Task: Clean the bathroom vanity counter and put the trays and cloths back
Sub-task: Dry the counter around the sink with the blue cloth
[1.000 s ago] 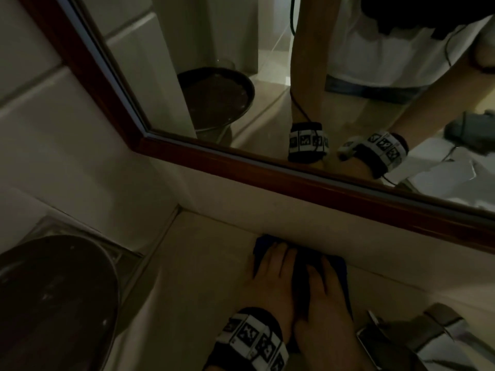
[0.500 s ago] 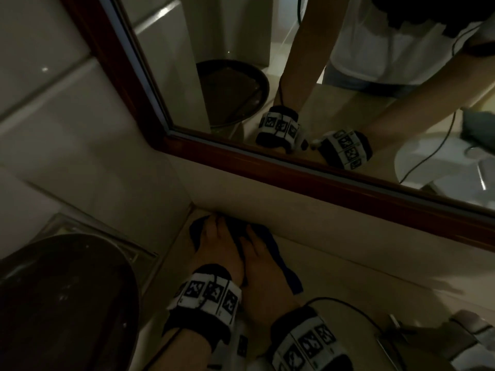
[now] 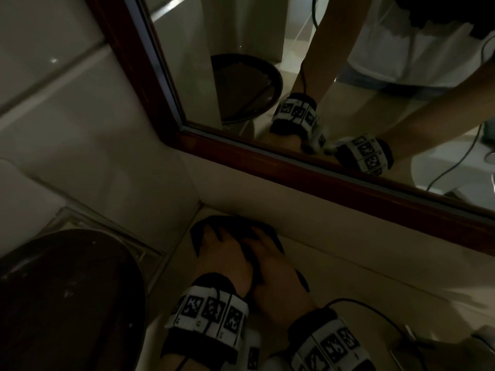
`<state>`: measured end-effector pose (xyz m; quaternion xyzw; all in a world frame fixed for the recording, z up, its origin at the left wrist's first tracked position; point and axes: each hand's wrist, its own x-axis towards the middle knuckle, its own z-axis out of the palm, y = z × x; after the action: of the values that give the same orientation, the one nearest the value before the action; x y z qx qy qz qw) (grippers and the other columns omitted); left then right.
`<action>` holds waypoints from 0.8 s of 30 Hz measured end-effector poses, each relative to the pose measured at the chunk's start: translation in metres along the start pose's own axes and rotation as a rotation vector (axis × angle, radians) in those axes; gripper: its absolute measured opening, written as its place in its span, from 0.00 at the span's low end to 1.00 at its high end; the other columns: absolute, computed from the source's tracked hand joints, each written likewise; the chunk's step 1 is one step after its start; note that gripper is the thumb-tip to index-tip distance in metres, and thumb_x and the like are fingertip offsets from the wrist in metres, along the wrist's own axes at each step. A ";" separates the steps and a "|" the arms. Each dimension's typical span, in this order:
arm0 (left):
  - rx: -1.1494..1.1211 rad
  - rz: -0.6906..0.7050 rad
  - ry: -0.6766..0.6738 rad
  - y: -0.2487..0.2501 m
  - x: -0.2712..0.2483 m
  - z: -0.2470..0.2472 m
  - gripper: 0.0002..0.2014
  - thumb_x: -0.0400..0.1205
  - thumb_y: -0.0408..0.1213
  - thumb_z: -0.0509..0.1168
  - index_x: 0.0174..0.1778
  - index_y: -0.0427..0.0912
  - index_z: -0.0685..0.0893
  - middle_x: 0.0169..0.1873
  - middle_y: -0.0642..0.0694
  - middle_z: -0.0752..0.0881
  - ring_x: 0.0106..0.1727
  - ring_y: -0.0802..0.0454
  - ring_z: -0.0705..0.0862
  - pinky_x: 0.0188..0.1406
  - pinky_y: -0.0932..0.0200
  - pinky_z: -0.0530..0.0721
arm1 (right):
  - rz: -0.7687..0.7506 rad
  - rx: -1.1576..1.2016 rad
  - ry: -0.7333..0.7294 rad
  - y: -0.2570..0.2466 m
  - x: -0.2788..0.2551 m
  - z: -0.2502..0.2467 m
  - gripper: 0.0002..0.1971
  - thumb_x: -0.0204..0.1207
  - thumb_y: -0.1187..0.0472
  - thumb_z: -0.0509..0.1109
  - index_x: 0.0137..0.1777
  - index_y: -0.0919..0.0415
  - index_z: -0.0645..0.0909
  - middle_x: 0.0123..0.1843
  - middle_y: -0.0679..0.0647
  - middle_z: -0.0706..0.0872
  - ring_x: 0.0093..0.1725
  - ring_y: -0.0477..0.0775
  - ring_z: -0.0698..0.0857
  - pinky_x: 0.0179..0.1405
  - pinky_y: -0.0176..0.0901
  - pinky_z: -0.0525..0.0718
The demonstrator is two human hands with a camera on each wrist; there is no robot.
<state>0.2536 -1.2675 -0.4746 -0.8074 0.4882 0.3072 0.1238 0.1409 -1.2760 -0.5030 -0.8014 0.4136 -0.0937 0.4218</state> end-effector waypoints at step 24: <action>-0.148 0.139 0.147 -0.014 0.022 0.021 0.34 0.86 0.52 0.40 0.83 0.38 0.36 0.83 0.39 0.35 0.84 0.46 0.39 0.81 0.55 0.37 | 0.085 -0.159 0.008 -0.011 -0.005 -0.006 0.37 0.82 0.61 0.62 0.85 0.55 0.44 0.86 0.52 0.39 0.84 0.47 0.52 0.77 0.31 0.57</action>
<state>0.2651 -1.2655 -0.5058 -0.7989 0.5268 0.2901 0.0063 0.1412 -1.2726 -0.4901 -0.8136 0.4552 -0.0458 0.3588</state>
